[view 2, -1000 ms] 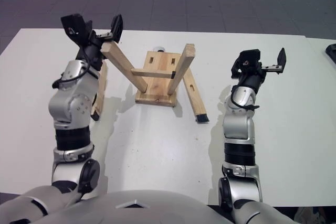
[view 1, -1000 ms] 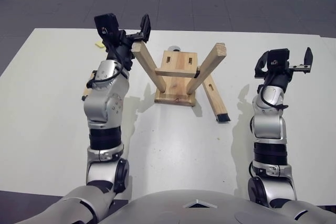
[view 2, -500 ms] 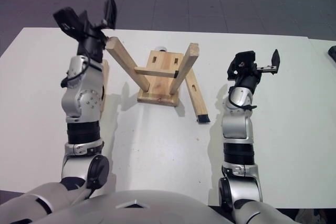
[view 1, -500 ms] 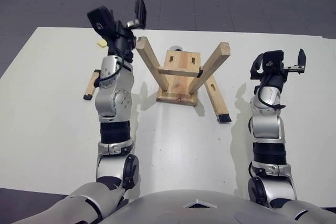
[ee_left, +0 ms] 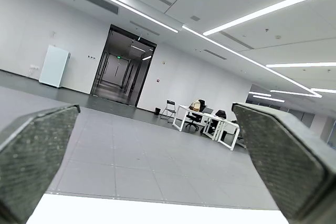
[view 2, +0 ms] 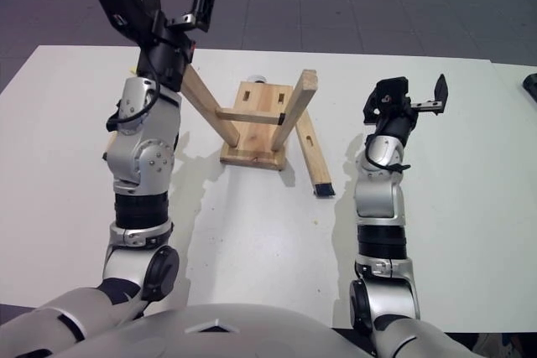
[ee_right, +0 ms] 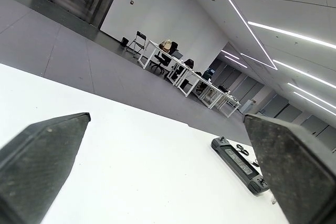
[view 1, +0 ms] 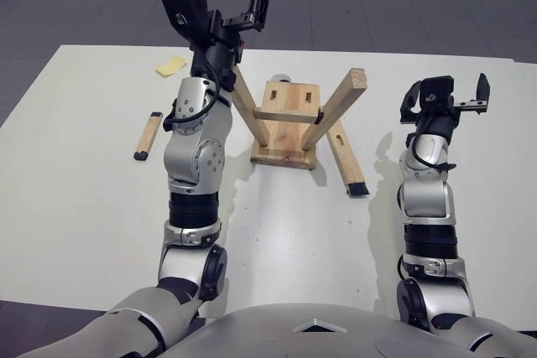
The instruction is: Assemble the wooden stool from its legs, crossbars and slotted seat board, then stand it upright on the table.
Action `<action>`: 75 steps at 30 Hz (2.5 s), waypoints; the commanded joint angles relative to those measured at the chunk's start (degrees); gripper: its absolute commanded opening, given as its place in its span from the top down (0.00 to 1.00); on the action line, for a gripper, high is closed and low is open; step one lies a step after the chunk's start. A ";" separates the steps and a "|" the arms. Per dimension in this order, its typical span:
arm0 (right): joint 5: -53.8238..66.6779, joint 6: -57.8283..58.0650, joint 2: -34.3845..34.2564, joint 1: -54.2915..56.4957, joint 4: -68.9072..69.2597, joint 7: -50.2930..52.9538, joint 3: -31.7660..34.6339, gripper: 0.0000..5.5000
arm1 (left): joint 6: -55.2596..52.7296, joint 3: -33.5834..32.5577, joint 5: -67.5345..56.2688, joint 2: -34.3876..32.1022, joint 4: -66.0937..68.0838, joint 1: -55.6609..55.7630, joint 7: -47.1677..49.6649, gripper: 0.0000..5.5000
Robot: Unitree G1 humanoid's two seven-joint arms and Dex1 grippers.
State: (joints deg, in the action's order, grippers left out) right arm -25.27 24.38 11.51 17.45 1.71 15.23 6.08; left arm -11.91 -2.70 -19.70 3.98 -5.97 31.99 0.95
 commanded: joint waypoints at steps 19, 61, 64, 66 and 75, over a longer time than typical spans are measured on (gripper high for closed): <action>2.82 0.01 -3.81 -2.19 6.57 -0.10 -1.76 0.02 | -5.94 3.56 17.57 -10.07 -3.89 -10.80 4.73 0.02; -2.38 0.43 -3.87 -8.57 18.95 -9.93 -15.48 0.02 | -16.95 4.63 23.05 -1.03 -4.55 -18.05 4.66 0.02; -1.22 0.16 -2.10 -7.46 19.11 -11.14 -12.13 0.02 | -15.88 7.26 24.00 -2.05 -4.88 -17.67 2.62 0.02; -1.42 -0.27 0.11 -6.22 18.44 -11.46 -9.56 0.02 | -14.56 9.42 24.03 -1.86 -5.39 -17.15 0.89 0.02; 4.80 -3.93 11.00 -0.98 16.35 -16.63 4.08 0.02 | -1.57 22.94 25.09 -12.87 -12.64 -19.64 -17.51 0.02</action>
State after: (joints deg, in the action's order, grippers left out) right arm -23.34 21.63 20.23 14.12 18.36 0.89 7.28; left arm -16.04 18.02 7.33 -5.59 -15.22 14.75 -10.72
